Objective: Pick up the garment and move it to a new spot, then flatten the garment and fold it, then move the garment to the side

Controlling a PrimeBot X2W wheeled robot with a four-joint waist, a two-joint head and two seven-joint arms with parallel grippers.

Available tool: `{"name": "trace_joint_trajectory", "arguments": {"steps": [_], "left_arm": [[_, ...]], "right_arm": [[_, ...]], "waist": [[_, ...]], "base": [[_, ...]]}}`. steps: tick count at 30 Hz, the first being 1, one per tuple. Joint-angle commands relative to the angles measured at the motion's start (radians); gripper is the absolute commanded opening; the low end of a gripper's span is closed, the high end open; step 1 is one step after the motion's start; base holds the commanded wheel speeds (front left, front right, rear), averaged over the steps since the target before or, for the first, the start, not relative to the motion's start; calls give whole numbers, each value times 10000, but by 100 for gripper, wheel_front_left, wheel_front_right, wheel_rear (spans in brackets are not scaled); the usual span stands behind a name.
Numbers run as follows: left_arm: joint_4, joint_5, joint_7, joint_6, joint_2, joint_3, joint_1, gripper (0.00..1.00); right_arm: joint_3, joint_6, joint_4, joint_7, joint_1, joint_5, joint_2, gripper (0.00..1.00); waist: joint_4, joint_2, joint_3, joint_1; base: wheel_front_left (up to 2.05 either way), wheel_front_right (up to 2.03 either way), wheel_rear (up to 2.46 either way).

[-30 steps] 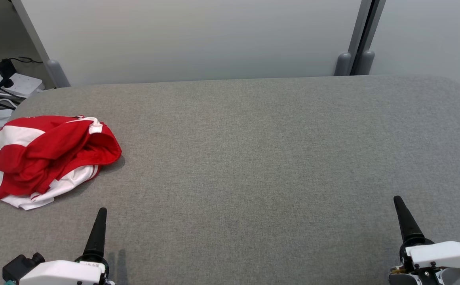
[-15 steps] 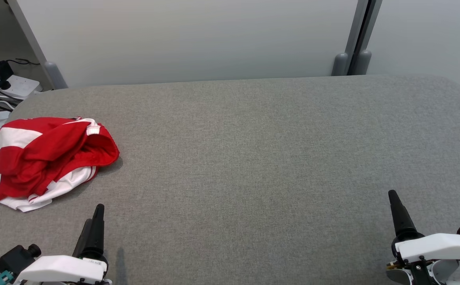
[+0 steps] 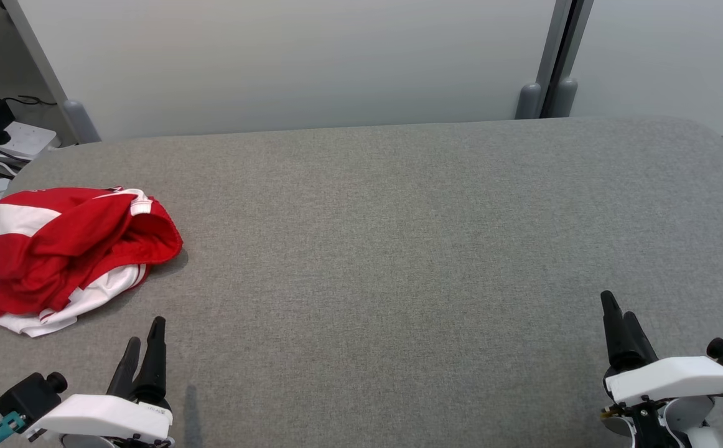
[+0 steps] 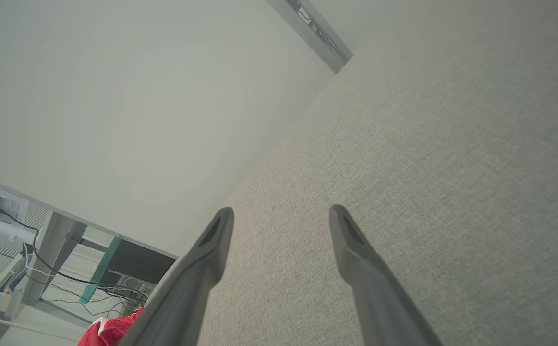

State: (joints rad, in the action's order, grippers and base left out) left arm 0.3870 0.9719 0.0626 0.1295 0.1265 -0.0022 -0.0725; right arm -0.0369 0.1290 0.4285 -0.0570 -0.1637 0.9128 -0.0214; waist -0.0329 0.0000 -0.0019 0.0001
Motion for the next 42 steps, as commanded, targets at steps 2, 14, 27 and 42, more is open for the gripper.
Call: {"name": "trace_joint_trajectory", "arguments": {"steps": [2, 14, 27, 42], "left_arm": [[-174, -439, 138, 6, 286, 117, -668, 100], [-175, -1864, 524, 7, 480, 115, -935, 100], [-515, -3369, 911, 8, 619, 165, -1020, 100], [-910, -4795, 1327, 10, 796, 149, -1045, 100]], "right_arm": [[181, 10, -177, -217, -582, -471, -144, 100], [312, 11, -58, -598, -899, -2032, -174, 100], [358, 13, -363, -980, -1039, -3685, -204, 100], [608, 15, -622, -1391, -1075, -5328, -237, 100]], "waist": [[-20, 0, -3, -1], [-97, 0, -6, -1], [-162, 0, -23, -1], [-224, 0, -18, -1]], "base": [[0, 0, 0], [0, 0, 0], [0, 0, 0], [0, 0, 0]]}}
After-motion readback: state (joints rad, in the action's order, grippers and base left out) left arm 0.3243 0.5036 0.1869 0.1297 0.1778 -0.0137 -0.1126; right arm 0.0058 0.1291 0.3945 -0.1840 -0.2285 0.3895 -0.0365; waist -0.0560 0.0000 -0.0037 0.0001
